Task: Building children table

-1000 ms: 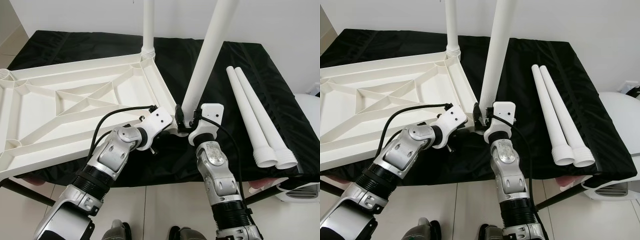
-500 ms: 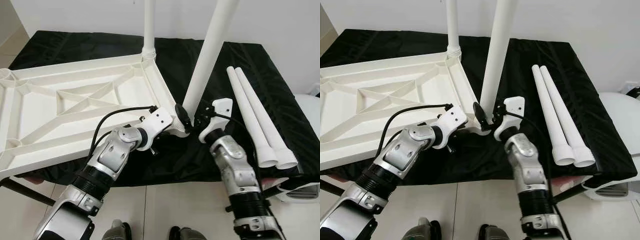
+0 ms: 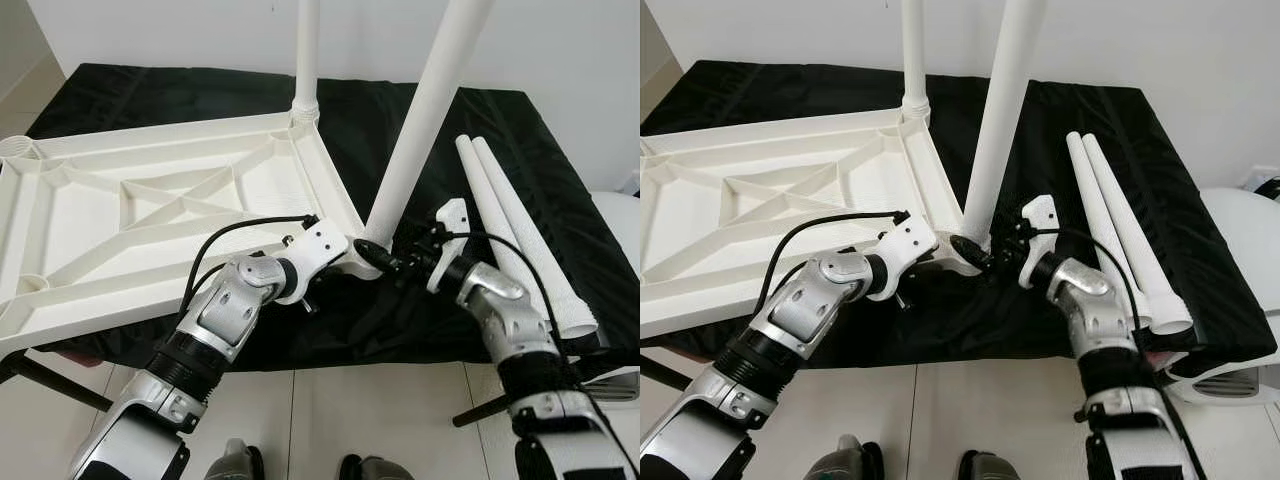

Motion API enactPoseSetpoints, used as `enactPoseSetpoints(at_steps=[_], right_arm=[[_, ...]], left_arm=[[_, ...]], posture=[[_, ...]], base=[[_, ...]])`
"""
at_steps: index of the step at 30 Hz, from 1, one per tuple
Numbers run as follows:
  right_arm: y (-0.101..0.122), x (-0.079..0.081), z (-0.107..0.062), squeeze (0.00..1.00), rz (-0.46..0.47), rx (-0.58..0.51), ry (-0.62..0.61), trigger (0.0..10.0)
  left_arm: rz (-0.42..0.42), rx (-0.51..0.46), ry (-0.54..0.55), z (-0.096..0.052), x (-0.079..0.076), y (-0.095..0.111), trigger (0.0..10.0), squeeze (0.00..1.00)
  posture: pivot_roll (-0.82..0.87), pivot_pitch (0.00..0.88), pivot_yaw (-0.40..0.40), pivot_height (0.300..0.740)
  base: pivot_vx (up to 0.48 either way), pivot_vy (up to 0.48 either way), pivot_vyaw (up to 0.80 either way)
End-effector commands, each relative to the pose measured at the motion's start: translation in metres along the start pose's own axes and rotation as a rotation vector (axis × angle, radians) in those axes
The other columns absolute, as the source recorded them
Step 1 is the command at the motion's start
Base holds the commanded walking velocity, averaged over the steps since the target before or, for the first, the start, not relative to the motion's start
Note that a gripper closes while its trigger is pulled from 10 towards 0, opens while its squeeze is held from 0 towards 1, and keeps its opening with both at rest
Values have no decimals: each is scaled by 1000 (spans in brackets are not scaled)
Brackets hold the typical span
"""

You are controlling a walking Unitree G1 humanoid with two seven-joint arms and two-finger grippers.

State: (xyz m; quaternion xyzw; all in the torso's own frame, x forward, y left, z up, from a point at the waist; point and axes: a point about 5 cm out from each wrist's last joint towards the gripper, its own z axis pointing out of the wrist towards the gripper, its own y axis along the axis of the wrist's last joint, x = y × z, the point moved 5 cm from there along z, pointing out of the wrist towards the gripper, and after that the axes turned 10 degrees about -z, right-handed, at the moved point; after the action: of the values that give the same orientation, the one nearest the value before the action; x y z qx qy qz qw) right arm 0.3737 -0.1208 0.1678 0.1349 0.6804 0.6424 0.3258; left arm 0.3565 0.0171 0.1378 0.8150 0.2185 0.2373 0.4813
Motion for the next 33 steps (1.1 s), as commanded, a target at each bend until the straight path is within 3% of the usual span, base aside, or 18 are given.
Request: enactPoseSetpoints(at_steps=[1,15,16,17,30,31,32,33], right_arm=[[-3,3,2,0,-14,9,46,10000],[9,-10,11,0,-30,-45,69,10000],[9,-12,11,0,-31,-45,68,1922],[10,-14,10,0,-25,-45,65,0],[0,-11,2,0,-14,-39,54,118],[-1,-12,1,0,-15,-36,46,2588],[-2,-12,1,0,-16,-35,33,10000],[-3,-12,0,0,-17,-34,26,10000]], left_arm=[[17,6,-27,2,-6,-2,10000,0],[17,7,-25,1,-5,-1,10000,0],[18,7,-26,1,-5,-1,10000,0],[19,8,-27,1,-5,-1,10000,0],[20,16,-36,0,-6,-3,10000,0],[20,16,-36,0,-7,-3,10000,0],[20,16,-37,0,-7,-3,10000,0],[19,16,-37,0,-7,-3,10000,0]], posture=[[-70,74,-5,740],[-64,79,-2,740],[-65,82,2,740],[-66,84,4,740],[-70,93,9,740],[-70,93,9,740],[-70,94,8,740],[-70,94,8,740]], base=[[0,0,0],[0,0,0],[0,0,0],[0,0,0],[0,0,0],[0,0,0],[0,0,0],[0,0,0]])
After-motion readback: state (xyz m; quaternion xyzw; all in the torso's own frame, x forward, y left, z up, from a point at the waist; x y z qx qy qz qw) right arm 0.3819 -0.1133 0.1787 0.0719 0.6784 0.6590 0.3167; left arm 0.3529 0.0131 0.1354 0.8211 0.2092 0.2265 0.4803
